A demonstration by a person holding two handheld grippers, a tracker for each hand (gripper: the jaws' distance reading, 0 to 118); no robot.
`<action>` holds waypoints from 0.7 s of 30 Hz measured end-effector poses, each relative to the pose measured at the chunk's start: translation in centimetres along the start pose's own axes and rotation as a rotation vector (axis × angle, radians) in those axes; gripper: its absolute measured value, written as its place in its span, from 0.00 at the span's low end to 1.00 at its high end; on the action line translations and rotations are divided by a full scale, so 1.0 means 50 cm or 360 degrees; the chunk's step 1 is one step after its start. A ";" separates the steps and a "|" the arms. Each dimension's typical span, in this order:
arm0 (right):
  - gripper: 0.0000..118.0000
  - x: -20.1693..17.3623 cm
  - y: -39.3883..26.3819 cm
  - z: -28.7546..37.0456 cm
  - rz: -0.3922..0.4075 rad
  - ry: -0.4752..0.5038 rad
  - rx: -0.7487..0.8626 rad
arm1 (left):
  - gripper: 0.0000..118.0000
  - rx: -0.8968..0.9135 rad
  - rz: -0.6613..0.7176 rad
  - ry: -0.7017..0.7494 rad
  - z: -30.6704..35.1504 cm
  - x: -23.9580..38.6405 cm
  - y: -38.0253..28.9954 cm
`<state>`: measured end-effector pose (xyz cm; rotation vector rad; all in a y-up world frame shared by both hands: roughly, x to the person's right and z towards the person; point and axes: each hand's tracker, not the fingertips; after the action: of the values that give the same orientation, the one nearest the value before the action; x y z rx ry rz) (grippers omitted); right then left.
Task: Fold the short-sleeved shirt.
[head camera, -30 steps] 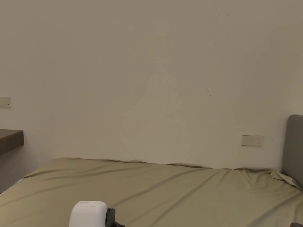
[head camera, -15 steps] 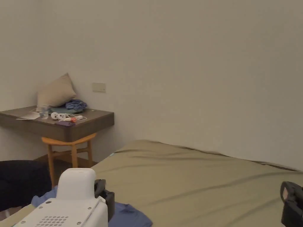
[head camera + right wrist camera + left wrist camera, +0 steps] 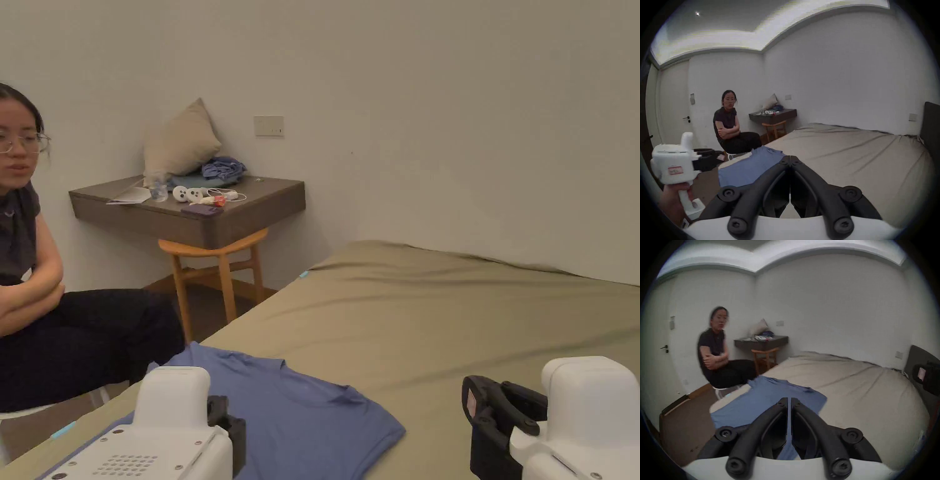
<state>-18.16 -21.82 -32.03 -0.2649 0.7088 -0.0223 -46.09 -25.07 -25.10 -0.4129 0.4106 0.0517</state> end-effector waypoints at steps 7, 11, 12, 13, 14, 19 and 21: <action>0.02 0.099 -0.067 -0.075 0.0011 -0.0136 -0.0208 | 0.02 -0.0544 -0.0168 -0.0375 -0.430 0.148 -0.048; 0.02 0.155 -0.085 -0.121 -0.0004 -0.0185 -0.0265 | 0.02 -0.0721 -0.0169 -0.0321 -0.635 0.200 -0.091; 0.02 0.165 -0.087 -0.130 -0.0005 -0.0199 -0.0273 | 0.02 -0.0773 -0.0156 -0.0344 -0.668 0.203 -0.101; 0.02 0.178 -0.088 -0.139 -0.0008 -0.0212 -0.0277 | 0.02 -0.0786 -0.0164 -0.0347 -0.704 0.209 -0.109; 0.02 0.188 -0.091 -0.148 -0.0014 -0.0223 -0.0276 | 0.02 -0.0817 -0.0154 -0.0328 -0.733 0.215 -0.115; 0.02 0.213 -0.097 -0.179 -0.0033 -0.0243 -0.0294 | 0.02 -0.0878 -0.0208 -0.0306 -0.825 0.242 -0.150; 0.02 0.213 -0.107 -0.183 -0.0006 -0.0240 -0.0304 | 0.53 -0.0908 -0.0263 -0.0335 -0.825 0.260 -0.158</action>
<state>-15.61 -30.31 -44.18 -0.4461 0.5603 0.0614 -48.71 -49.25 -61.73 -0.9933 0.1450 0.0505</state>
